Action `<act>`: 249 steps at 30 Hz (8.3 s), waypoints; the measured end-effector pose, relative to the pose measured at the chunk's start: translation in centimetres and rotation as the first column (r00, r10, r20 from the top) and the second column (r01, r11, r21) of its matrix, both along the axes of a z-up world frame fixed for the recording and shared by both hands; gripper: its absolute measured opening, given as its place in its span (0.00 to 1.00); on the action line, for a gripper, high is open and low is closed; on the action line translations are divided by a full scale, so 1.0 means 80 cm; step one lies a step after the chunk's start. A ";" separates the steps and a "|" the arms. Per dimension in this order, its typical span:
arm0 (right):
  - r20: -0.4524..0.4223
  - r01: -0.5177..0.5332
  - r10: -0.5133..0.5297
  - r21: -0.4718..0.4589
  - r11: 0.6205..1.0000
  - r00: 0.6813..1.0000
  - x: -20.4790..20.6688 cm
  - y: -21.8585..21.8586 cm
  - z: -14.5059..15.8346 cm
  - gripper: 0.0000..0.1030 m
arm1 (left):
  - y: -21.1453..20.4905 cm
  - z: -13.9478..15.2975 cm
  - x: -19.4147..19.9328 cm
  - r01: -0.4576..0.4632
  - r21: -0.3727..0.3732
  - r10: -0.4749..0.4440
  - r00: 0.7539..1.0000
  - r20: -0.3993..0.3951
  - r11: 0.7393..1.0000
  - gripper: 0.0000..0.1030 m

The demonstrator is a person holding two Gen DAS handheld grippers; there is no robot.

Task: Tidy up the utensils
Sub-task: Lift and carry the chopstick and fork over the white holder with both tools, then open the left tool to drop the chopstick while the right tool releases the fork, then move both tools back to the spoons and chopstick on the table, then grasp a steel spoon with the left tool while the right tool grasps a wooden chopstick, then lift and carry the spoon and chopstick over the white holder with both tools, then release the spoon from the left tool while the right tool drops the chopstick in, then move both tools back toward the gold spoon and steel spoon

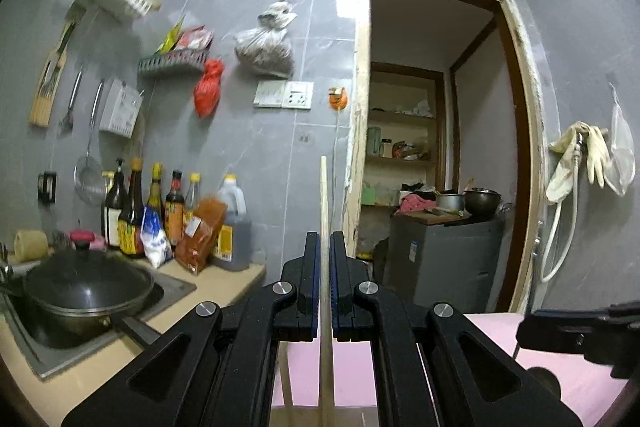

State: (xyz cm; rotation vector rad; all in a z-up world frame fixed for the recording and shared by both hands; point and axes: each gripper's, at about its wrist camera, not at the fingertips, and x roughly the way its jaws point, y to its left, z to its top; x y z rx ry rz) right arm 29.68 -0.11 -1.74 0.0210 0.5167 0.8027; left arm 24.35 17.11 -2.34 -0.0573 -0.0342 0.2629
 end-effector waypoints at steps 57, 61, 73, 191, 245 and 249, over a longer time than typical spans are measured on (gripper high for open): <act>0.078 0.364 -0.361 -0.025 0.931 0.929 -0.103 -0.193 0.056 1.00 | -0.100 0.038 -0.106 0.165 -0.274 -0.272 0.867 -0.417 0.947 0.89; 0.070 0.341 -0.337 -0.042 0.939 0.939 -0.103 -0.221 0.052 1.00 | -0.130 0.026 -0.119 0.125 -0.292 -0.255 0.849 -0.463 0.948 0.89; 0.009 0.242 -0.242 -0.105 0.965 0.970 -0.084 -0.282 0.009 1.00 | -0.201 -0.056 -0.136 -0.043 -0.413 -0.236 0.765 -0.599 0.910 0.89; 0.086 0.140 -0.162 0.219 0.966 0.983 0.028 0.003 -0.006 0.03 | 0.052 0.048 0.001 0.023 -0.317 -0.140 0.925 -0.354 0.948 0.00; 0.143 0.370 -0.375 0.063 0.927 0.916 -0.088 -0.234 0.040 1.00 | -0.146 0.069 -0.095 0.243 -0.211 -0.307 0.879 -0.364 0.947 0.90; 0.114 0.364 -0.361 -0.007 0.931 0.926 -0.091 -0.249 0.021 1.00 | -0.158 0.045 -0.100 0.206 -0.221 -0.283 0.866 -0.412 0.953 0.90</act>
